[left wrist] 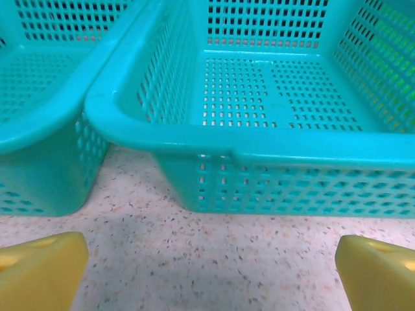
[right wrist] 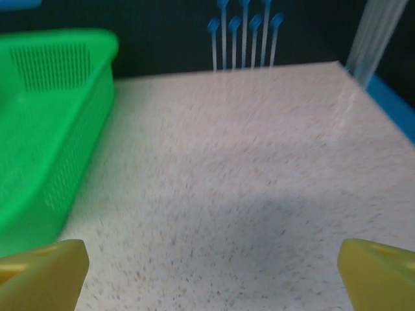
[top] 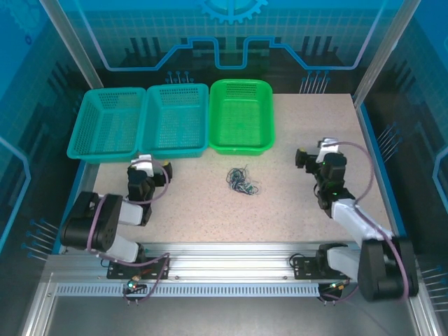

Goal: Untangle the cables

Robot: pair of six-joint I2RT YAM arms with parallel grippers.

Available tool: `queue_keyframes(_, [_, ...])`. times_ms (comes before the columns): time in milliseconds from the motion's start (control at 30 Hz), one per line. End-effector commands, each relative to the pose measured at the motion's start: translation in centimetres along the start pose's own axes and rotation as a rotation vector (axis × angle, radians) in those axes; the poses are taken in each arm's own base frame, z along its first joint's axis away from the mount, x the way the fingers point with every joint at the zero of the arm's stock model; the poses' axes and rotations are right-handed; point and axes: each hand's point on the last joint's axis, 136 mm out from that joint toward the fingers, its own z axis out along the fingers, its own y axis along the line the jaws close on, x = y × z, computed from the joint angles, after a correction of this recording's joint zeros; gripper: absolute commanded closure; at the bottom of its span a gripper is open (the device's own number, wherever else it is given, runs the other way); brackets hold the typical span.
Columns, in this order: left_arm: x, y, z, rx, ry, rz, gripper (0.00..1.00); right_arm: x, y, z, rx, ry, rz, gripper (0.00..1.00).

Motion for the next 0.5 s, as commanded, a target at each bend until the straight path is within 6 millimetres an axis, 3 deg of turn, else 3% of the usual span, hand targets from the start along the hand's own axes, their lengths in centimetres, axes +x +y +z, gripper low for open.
queue_keyframes(0, [-7.2,-1.2,-2.9,-0.041,-0.213,0.026,0.01,-0.2,-0.6,-3.8,0.033,0.175,0.196,0.00])
queue_keyframes(67, [-9.8,-2.2,-4.4,-0.003,-0.196,-0.054,0.01,-0.4,2.4,-5.7,-0.110,0.266,0.234,0.00])
queue_keyframes(133, [-11.0,-2.3,-5.5,0.006,-0.093,-0.201,0.01,-0.6,5.7,-7.4,-0.258,0.342,0.239,0.00])
queue_keyframes(200, [-11.1,-3.7,-6.5,0.070,0.043,-0.352,0.01,0.1,8.8,-8.9,-0.369,0.426,0.221,0.00])
queue_keyframes(333, [-9.0,-10.9,-7.6,0.348,0.404,-0.584,0.01,3.1,14.2,-10.2,-0.466,0.592,0.166,0.00])
queue_keyframes(467, [-4.7,-16.6,-8.2,0.392,0.720,-0.520,0.05,6.4,18.5,-9.9,-0.508,0.685,0.093,0.00])
